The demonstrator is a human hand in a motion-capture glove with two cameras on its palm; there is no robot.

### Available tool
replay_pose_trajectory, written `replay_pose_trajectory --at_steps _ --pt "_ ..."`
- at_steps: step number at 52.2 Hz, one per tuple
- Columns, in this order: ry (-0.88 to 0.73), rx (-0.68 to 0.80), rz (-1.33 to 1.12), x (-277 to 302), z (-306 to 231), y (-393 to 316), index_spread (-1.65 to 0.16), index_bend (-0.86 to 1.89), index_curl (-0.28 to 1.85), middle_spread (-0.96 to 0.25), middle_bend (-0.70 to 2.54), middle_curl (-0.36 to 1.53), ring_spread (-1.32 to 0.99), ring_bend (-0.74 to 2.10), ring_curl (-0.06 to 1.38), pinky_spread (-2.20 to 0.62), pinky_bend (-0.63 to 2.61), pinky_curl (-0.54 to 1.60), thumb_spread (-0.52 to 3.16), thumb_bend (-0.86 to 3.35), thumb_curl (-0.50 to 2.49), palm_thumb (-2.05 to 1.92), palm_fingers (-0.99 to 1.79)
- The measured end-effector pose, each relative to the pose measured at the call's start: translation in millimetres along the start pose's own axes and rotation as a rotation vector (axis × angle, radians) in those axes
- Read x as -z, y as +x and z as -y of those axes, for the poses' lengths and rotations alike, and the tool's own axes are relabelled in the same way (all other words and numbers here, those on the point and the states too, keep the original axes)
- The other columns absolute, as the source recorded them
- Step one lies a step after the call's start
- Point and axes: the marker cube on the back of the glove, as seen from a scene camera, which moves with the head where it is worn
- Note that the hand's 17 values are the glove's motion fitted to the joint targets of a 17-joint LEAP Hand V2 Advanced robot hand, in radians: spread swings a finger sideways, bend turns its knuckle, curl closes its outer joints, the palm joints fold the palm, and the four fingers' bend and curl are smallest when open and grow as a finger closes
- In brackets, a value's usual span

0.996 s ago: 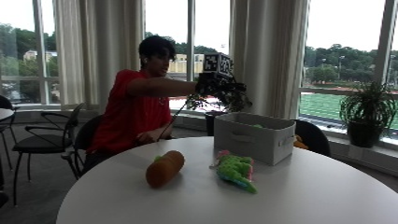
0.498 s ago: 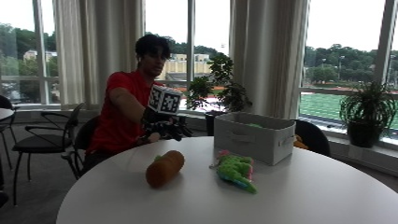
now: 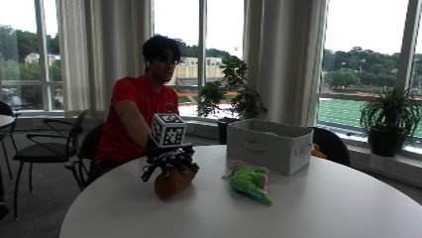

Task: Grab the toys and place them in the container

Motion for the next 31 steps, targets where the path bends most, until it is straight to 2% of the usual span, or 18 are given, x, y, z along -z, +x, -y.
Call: replay_pose_trajectory --at_steps 13,20,30,31 --pt "-0.105 0.05 0.01 -21 13 -9 -0.38 0.16 0.2 0.0 0.09 0.17 0.07 0.09 0.15 0.12 1.48 0.37 0.87 -0.09 0.27 -0.1 -0.29" --pt "-0.113 0.101 0.025 -25 15 -13 -0.42 0.38 0.29 0.0 0.12 0.16 0.08 0.04 0.09 0.08 1.45 0.36 0.85 -0.08 0.26 -0.09 -0.16" --pt "-0.106 0.087 0.008 -24 14 -23 -0.41 0.59 0.39 -0.04 0.21 0.21 0.08 0.07 0.02 0.04 1.38 0.34 0.92 -0.02 0.27 0.0 -0.06" --pt "-0.101 0.082 0.013 -24 13 -24 -0.42 0.54 0.38 -0.03 0.18 0.21 0.08 0.07 0.02 0.04 1.41 0.35 0.87 -0.07 0.27 -0.07 -0.13"
